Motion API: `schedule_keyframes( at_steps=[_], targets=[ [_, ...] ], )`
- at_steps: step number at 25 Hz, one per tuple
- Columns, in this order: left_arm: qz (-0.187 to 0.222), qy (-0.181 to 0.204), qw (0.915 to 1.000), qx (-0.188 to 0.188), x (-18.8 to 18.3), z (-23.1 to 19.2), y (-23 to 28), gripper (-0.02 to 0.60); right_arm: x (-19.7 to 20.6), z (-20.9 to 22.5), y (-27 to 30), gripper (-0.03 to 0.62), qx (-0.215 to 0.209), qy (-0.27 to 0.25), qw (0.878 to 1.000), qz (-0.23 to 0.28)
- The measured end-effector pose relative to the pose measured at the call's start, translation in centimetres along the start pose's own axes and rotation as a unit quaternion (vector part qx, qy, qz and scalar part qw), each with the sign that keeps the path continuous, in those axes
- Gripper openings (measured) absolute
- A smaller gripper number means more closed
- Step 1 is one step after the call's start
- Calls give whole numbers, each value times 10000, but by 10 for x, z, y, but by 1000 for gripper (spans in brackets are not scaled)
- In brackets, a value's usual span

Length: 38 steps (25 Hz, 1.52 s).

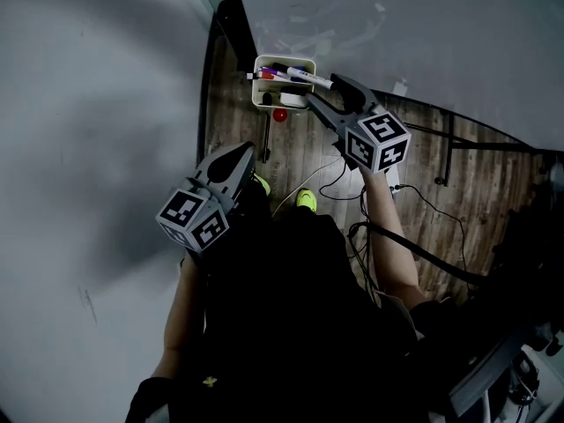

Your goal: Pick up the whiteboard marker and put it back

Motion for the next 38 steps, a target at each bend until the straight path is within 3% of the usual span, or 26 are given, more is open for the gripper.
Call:
schedule_keyframes(
  at_steps=[8, 12, 38],
  targets=[
    [28, 15, 10000, -21, 0, 4, -2, 32, -1, -1, 1, 219, -25, 67, 9999, 91],
    [39, 10, 10000, -62, 0, 3, -4, 32, -3, 3, 0, 101, 78, 47, 9999, 117],
    [81, 117, 9999, -51, -4, 8, -6, 32, -8, -2, -10, 78, -198, 345, 9985, 386]
  ],
)
Point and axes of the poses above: the fingertips, and each gripper's own axes: y forward along the fingers, z to its right, x out of its underside, the point moved 5 cm from there along -y, backward along the fingers, and after that the axes turned 11 degrees about y, right-handed, at the moved point
